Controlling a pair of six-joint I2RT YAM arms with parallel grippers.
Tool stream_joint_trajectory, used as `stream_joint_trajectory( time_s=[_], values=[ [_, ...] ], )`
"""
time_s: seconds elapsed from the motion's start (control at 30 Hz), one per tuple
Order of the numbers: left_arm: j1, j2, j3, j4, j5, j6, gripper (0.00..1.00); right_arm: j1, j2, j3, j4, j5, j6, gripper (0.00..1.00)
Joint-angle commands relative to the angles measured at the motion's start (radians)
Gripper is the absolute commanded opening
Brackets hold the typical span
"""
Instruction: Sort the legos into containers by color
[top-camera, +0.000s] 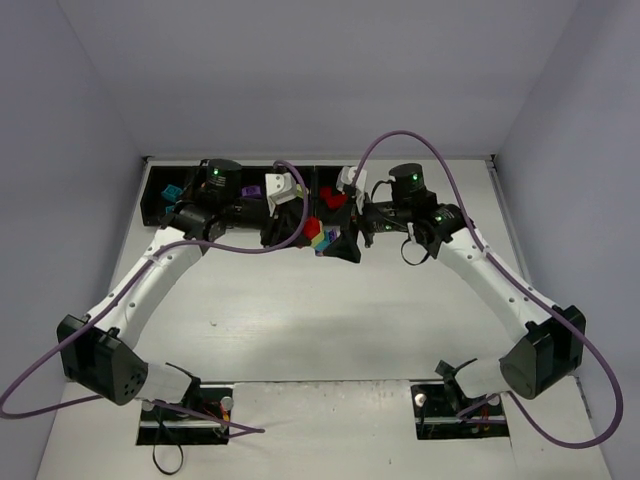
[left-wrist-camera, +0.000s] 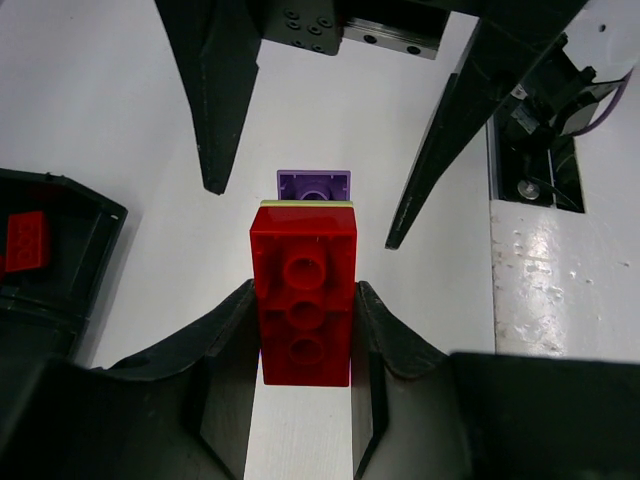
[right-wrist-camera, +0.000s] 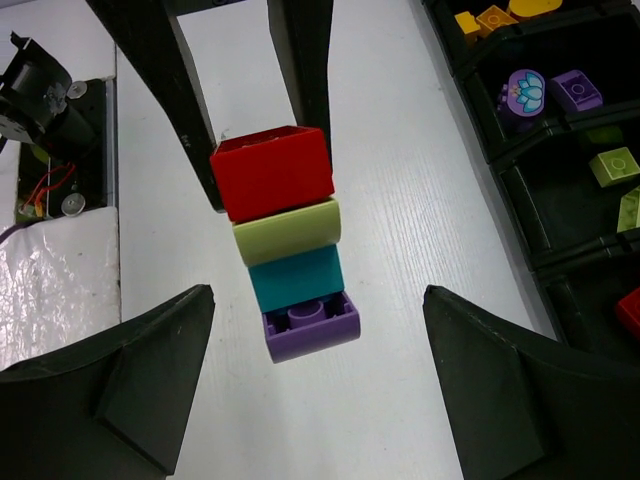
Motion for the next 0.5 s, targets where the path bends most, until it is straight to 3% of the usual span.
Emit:
stream_joint_trajectory(
  time_s=[0.0, 0.47],
  values=[
    [-0.005, 0.001, 0.076, -0.026, 0.112, 0.107, 0.00, 0.001, 0.008, 0.064, 0.014, -0.064, -0.029, 0.82],
    [-0.033, 0.044, 0.102, -0.034, 0.167, 0.118, 0.00, 0.014, 0.053, 0.100, -0.004, -0.144, -0.047, 0.67]
  ],
)
